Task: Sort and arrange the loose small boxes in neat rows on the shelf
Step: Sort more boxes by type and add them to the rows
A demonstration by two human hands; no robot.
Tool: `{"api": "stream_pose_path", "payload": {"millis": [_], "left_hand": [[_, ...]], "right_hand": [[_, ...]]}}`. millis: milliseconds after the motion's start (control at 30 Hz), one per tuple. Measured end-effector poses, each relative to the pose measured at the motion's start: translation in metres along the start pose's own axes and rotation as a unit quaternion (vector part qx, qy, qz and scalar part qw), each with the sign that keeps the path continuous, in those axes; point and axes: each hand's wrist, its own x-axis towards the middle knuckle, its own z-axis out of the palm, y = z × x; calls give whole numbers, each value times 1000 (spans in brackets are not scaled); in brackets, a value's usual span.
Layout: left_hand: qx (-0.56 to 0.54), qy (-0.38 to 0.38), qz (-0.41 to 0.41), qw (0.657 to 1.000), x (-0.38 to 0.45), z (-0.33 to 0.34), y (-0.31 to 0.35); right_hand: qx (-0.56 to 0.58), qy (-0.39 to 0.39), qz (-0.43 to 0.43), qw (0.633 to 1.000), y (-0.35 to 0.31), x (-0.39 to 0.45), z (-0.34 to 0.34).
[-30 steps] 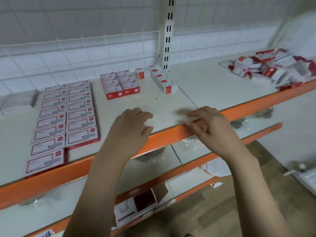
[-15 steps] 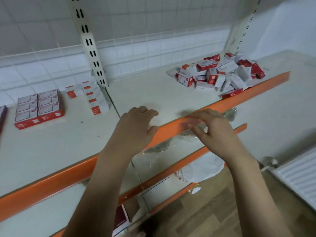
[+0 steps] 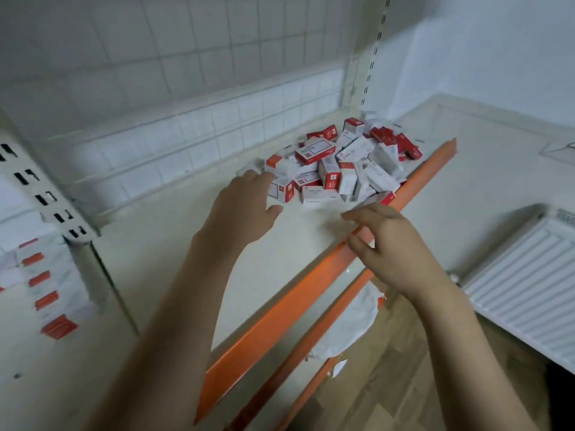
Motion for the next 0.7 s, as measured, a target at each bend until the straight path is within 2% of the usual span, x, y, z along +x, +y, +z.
{"api": "stream_pose_path", "payload": {"millis": [100,233,433,700], "left_hand": [[-35,29,-20,999,25,16,1],[-63,57,-94,992,47,34,3],[-54,34,-131,989,61,46,4],[-81,28,-166,982,62,51,7]], "right_hand": [[-2,18,12,1000,10,5,-2],[3,33,13,999,21,14,-3],[1,40,-5,999,32,27,-5],[12,0,-49,999,43,55,-4]]}}
